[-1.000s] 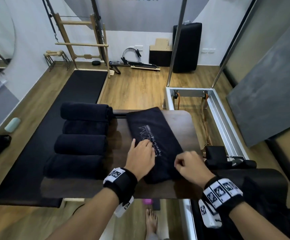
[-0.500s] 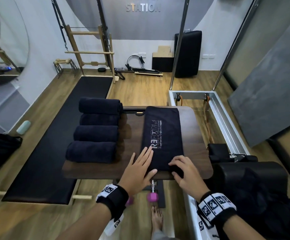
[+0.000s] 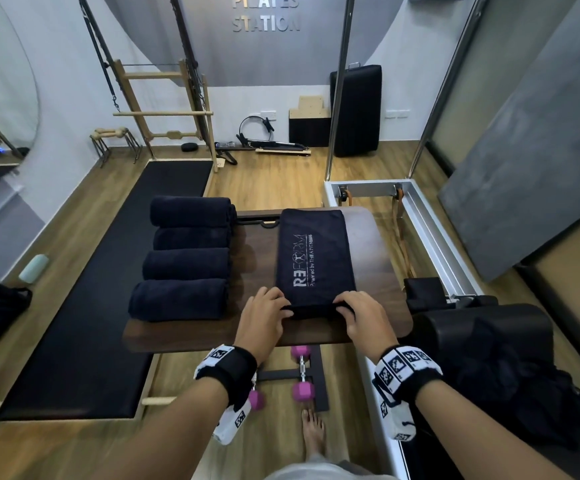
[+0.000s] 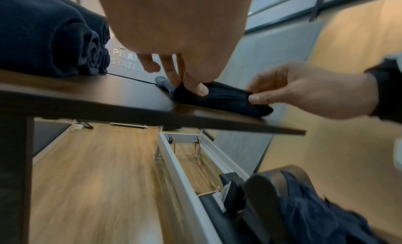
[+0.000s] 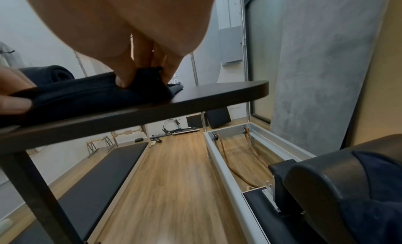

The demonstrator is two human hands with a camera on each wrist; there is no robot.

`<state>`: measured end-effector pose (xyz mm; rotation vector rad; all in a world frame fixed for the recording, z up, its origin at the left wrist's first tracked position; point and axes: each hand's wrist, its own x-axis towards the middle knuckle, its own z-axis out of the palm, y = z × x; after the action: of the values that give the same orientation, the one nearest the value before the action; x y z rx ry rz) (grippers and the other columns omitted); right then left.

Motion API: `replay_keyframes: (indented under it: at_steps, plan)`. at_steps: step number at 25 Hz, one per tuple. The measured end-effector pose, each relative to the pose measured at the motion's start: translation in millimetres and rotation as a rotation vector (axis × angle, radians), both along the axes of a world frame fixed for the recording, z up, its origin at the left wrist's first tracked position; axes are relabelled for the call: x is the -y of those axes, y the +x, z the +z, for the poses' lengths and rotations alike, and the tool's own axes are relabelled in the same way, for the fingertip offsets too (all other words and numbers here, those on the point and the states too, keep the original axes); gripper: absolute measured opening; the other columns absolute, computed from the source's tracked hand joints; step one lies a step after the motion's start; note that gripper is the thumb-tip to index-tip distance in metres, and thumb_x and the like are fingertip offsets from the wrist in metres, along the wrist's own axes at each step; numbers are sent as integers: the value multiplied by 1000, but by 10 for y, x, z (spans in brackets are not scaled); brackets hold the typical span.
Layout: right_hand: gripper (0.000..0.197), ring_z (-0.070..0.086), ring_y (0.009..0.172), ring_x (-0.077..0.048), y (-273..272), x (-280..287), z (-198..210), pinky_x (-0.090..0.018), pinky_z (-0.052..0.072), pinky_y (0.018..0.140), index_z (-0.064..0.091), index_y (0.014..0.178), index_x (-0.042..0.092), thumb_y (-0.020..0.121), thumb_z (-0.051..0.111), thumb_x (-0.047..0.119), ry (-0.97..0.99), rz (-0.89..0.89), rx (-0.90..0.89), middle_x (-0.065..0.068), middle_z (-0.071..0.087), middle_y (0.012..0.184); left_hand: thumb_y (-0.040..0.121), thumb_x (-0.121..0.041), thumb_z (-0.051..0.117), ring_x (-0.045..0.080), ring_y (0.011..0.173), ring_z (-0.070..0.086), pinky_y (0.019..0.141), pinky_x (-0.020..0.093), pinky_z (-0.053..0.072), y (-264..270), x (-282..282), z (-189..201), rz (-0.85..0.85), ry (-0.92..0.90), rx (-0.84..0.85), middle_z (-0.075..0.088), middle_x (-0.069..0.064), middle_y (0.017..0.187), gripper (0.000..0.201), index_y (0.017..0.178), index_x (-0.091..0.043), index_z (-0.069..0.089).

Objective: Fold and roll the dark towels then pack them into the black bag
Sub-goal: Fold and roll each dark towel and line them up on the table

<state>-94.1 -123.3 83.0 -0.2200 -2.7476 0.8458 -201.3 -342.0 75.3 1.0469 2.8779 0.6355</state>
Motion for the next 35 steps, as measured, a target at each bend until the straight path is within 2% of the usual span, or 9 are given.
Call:
replay_keyframes:
  at_steps: [6, 12, 17, 19, 21, 24, 27, 31, 35]
  plan:
    - [37, 55, 100, -21, 60, 54, -82, -35, 51, 85, 64, 122, 17, 97, 69, 43, 243, 75, 48, -1, 61, 106, 101, -6, 53, 32, 114, 58, 94, 44, 43, -194, -261, 163, 110, -124, 210, 64, 8, 111, 15, 99, -15, 65]
    - [9, 59, 88, -26, -62, 51, -116, -41, 50, 70, 71, 92, 12, 89, 79, 12, 368, 96, -74, -4, 61, 96, 100, -7, 51, 33, 115, 60, 99, 43, 42, -289, -283, 280, 118, -177, 333, 68, 7, 115, 15, 104, -13, 64]
    - [14, 56, 98, -22, -323, 17, 24, -37, 38, 83, 74, 85, 21, 92, 66, 12, 369, 15, 151, 6, 65, 93, 107, -19, 51, 28, 107, 58, 91, 45, 44, -199, -237, 307, 43, -128, 260, 62, 0, 110, 13, 118, -24, 47]
    - [19, 55, 100, -21, -438, -1, 86, -36, 34, 84, 72, 84, 23, 91, 59, 9, 377, 18, 286, 6, 65, 92, 108, -31, 51, 22, 108, 55, 90, 42, 43, -144, -207, 275, 10, -104, 126, 57, -3, 108, 10, 115, -25, 53]
    - [20, 55, 97, -23, -512, -21, 145, -36, 32, 81, 66, 75, 20, 85, 58, 5, 358, 2, 371, 4, 64, 86, 103, -53, 57, 14, 107, 50, 89, 39, 43, -126, -160, 231, -37, -51, 76, 54, -6, 111, 31, 112, -24, 63]
    - [28, 54, 91, -25, -558, 1, 203, -37, 31, 79, 46, 64, 23, 79, 56, 1, 336, -4, 434, 5, 56, 76, 99, -51, 66, 15, 106, 50, 90, 39, 44, -168, -135, 167, -30, -1, 95, 55, -8, 107, 30, 105, -22, 74]
    - [28, 51, 85, -22, -540, -44, 193, -38, 36, 84, 48, 76, 26, 84, 57, 1, 238, 4, 372, 5, 56, 76, 102, -42, 65, 22, 104, 54, 94, 45, 45, -244, -195, 155, 106, 74, 250, 59, -5, 97, 27, 96, -19, 77]
    - [8, 58, 85, -22, -368, -103, 127, -39, 41, 84, 56, 102, 23, 100, 64, 23, 252, 35, 94, 7, 61, 84, 106, -45, 56, 27, 112, 59, 96, 43, 43, -359, -318, 190, 164, -98, 300, 68, 1, 106, 38, 93, -16, 76]
    - [32, 61, 102, -20, -205, -124, 41, -42, 49, 90, 71, 101, 19, 88, 76, 47, 423, 122, -1, 3, 66, 105, 105, -45, 56, 29, 105, 65, 99, 46, 45, -508, -381, 242, 163, -177, 339, 75, 0, 94, 43, 79, -15, 74]
